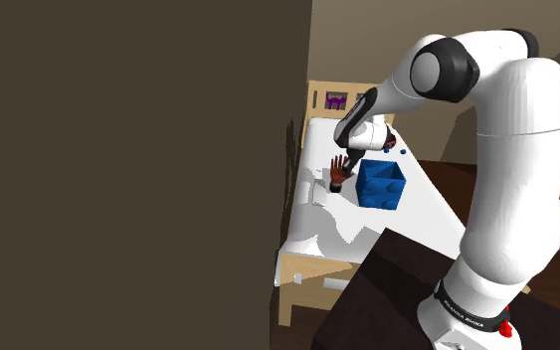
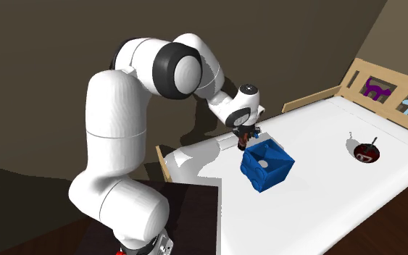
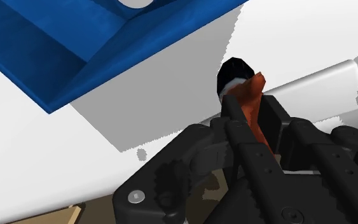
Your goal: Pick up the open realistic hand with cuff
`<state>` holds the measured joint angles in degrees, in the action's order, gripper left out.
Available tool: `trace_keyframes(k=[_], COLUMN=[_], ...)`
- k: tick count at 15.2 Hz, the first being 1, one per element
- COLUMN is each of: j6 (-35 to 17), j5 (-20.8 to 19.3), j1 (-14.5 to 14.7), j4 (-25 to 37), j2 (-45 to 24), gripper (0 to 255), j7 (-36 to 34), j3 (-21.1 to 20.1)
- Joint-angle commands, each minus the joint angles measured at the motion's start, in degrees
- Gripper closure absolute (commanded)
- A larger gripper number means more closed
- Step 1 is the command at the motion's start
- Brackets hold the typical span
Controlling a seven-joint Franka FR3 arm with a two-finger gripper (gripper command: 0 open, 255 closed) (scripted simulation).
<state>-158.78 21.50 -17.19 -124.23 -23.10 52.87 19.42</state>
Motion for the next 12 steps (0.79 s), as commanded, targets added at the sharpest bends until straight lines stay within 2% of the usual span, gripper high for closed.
trace_keyframes(k=[1, 10, 12], j6=[1.4, 6.7, 6.8], j5=[-1.1, -6.2, -6.3], j1=[0.6, 3.2, 3.2], j4=[0.1, 0.3, 0.4], j2=[1.2, 6.7, 6.8], gripper=[255, 255, 255], j7=[-0.8, -4.6, -4.7], j3=[1.0, 4.4, 4.4])
